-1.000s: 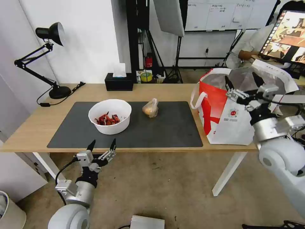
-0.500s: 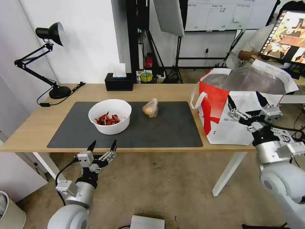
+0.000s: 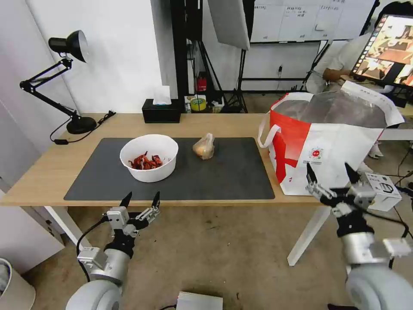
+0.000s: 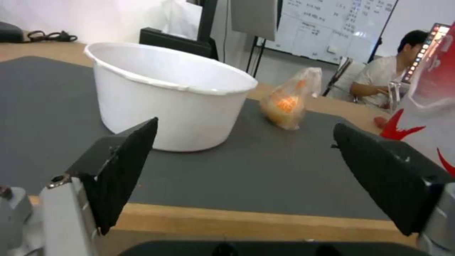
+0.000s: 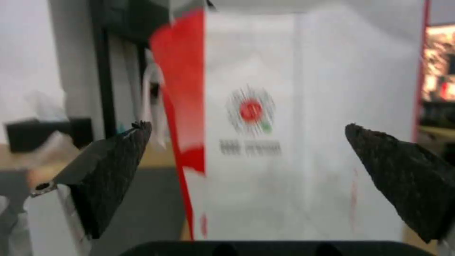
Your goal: Pick up the trash from the table and place it into the takeout bag.
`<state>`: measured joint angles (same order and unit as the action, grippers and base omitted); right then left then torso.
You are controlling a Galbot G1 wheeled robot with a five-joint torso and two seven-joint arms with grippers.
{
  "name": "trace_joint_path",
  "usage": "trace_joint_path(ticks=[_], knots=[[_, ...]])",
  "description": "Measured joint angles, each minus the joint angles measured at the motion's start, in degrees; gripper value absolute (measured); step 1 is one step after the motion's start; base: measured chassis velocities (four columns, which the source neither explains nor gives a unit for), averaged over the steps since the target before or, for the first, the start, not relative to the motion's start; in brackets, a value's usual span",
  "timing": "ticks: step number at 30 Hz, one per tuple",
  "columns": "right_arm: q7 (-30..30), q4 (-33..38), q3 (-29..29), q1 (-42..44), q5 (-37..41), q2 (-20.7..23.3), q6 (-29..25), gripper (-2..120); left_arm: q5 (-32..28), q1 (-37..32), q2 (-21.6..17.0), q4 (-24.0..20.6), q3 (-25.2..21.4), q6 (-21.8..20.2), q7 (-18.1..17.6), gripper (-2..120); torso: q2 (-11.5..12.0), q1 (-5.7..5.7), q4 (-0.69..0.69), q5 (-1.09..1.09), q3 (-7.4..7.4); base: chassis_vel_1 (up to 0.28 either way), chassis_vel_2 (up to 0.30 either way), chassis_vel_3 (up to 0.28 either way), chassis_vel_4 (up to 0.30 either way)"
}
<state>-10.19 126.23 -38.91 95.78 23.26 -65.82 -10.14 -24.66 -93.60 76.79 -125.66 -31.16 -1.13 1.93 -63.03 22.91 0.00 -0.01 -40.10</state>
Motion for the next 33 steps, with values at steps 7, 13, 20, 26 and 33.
trace_joint_path(ticks=[7,13,20,26,33], knots=[[-0.89,0.15,1.3,1.64,-1.19,-2.02,2.21,100,3.62,-1.3,0.03,0.91,0.08,0.69,1.56,100,0.0,0.0,0.0,0.0,0.0,0.0,0.0,0.0,0.0],[-0.79,0.48,2.93,2.77,-2.85,-3.06,2.86,100,6.11,-2.68,0.69,2.08,0.28,2.26,2.87,100,0.0,0.0,-0.01,0.0,0.0,0.0,0.0,0.0,0.0],[0.05,0.51,4.46,3.57,-4.82,-4.51,2.9,100,7.18,-3.18,1.38,2.36,1.82,2.55,3.16,100,0.0,0.0,0.0,0.01,0.0,0.0,0.0,0.0,0.0],[0.4,0.17,4.47,3.48,-4.99,-4.31,2.9,100,7.33,-3.64,1.47,2.53,1.9,2.56,3.17,100,0.0,0.01,0.0,0.01,0.0,0.0,0.0,0.0,0.0],[0.47,-0.17,5.04,3.25,-5.0,-4.04,2.9,100,7.32,-4.25,1.48,2.3,1.15,2.66,3.18,100,0.01,0.01,0.0,0.0,0.0,0.0,0.0,0.0,0.0]])
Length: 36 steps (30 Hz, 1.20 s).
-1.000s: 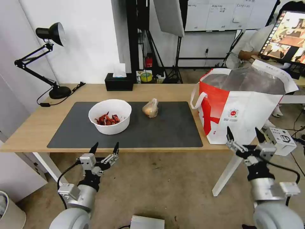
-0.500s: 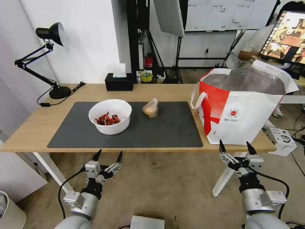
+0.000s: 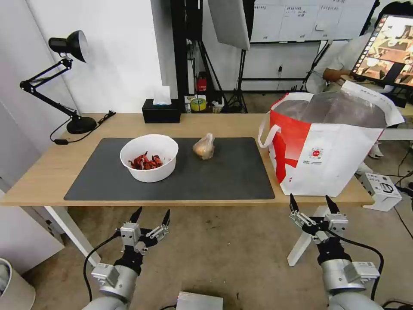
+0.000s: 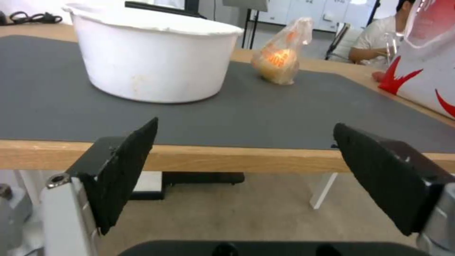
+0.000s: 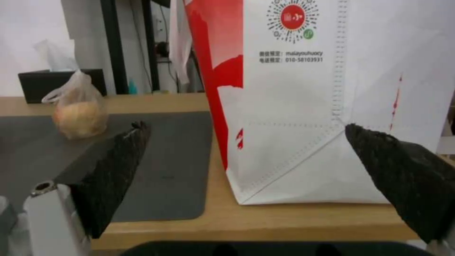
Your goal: Pick up the trash from the table and place it into the takeout bag.
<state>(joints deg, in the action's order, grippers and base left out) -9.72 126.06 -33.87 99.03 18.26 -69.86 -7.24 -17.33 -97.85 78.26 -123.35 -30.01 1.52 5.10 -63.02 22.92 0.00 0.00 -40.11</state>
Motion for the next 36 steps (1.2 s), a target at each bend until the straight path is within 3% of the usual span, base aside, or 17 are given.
trace_joint_path(ticks=[24,32,36], knots=[[1.05,0.27,3.57,-1.89,0.52,1.79,-0.44,100,-0.35,-0.97,0.09,-0.52,-1.65,0.35,0.05,100,0.0,0.0,0.0,0.0,0.0,0.0,0.0,0.0,0.0],[0.63,-2.53,8.69,-11.99,6.64,6.76,1.95,100,-0.1,-2.48,0.49,-2.8,-1.33,0.58,0.21,100,0.0,0.0,0.0,0.0,0.0,0.0,0.0,0.0,0.0],[0.09,-7.48,14.08,-21.5,9.92,9.65,3.54,100,0.76,-3.54,0.93,-3.4,-1.0,1.02,0.26,100,0.0,0.0,-0.01,0.01,-0.01,0.0,0.0,0.0,0.0]])
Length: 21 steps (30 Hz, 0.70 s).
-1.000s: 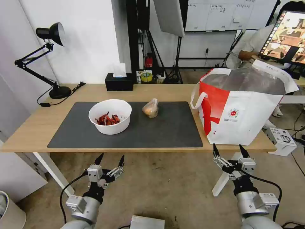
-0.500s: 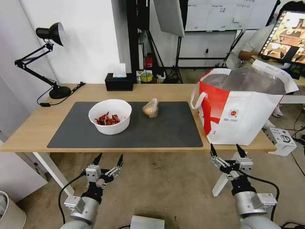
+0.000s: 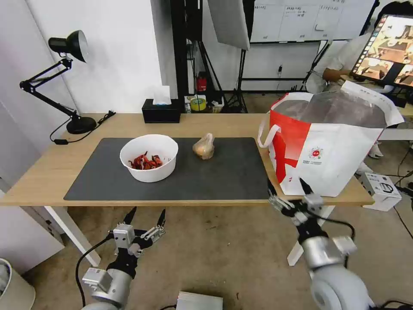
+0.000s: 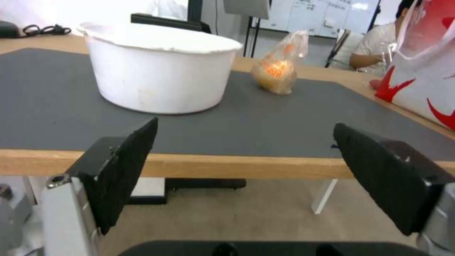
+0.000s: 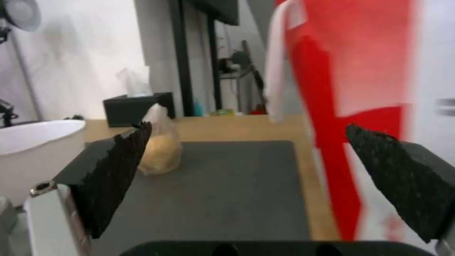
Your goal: Pick up the trash from the table and place it into the takeout bag.
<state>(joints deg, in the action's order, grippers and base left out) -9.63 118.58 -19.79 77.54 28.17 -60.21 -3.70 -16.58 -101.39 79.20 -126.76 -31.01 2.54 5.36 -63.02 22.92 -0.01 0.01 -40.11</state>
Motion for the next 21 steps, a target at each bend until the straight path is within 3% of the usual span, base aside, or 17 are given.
trace_joint_path(ticks=[11,21], knots=[[-1.51,-7.88,9.68,-14.12,6.41,2.53,2.78,100,0.94,-0.63,1.14,-0.82,0.72,0.23,0.05,100,0.0,0.0,0.02,-0.01,0.0,0.0,0.0,0.0,0.0],[-4.63,-16.78,19.02,-29.43,12.26,0.46,4.97,100,0.9,-2.5,1.69,-3.43,0.03,0.18,0.02,100,0.0,0.0,0.01,-0.01,0.0,0.0,0.0,0.0,0.0]])
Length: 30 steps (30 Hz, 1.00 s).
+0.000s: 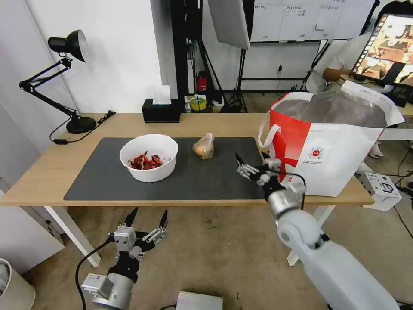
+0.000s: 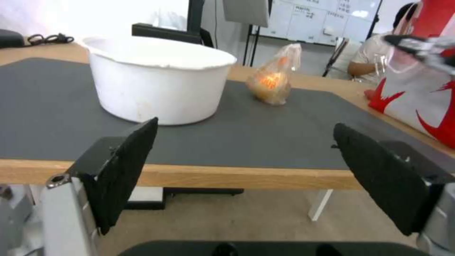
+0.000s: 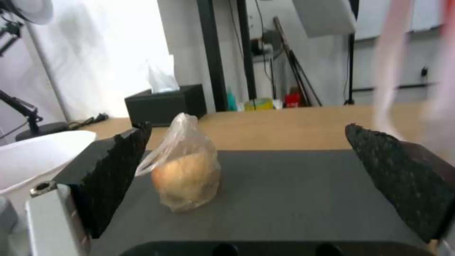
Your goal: Pick up the trash from the table and place it into the takeout bag.
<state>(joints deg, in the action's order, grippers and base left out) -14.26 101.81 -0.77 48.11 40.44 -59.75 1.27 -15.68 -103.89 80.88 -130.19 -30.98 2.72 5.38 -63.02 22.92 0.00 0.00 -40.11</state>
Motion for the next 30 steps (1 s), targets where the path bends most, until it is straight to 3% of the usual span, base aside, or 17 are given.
trace_joint_path(ticks=[8,15,26,30], knots=[[-2.44,-9.87,8.21,-13.57,4.39,-3.89,1.78,100,-0.06,-1.06,0.68,-1.49,-0.48,-0.01,0.01,100,0.0,0.0,0.0,-0.01,0.0,0.0,0.0,0.0,0.0],[-4.7,-16.87,12.02,-20.8,7.94,-8.0,3.68,100,0.05,-1.29,1.08,-1.56,-0.31,0.02,0.04,100,0.0,0.0,0.0,0.0,0.0,0.0,0.0,0.0,0.0],[-6.2,-20.46,13.44,-22.92,10.69,-10.55,5.2,100,0.23,-1.21,1.21,-1.41,-0.16,0.05,0.08,100,0.0,0.0,0.0,0.0,0.0,0.0,0.0,0.0,0.0],[-7.44,-23.34,13.14,-23.37,13.24,-13.34,6.08,100,0.31,-1.09,1.28,-1.16,-0.13,0.07,0.11,100,-0.01,0.0,0.01,-0.01,0.0,0.0,0.0,0.0,0.0]])
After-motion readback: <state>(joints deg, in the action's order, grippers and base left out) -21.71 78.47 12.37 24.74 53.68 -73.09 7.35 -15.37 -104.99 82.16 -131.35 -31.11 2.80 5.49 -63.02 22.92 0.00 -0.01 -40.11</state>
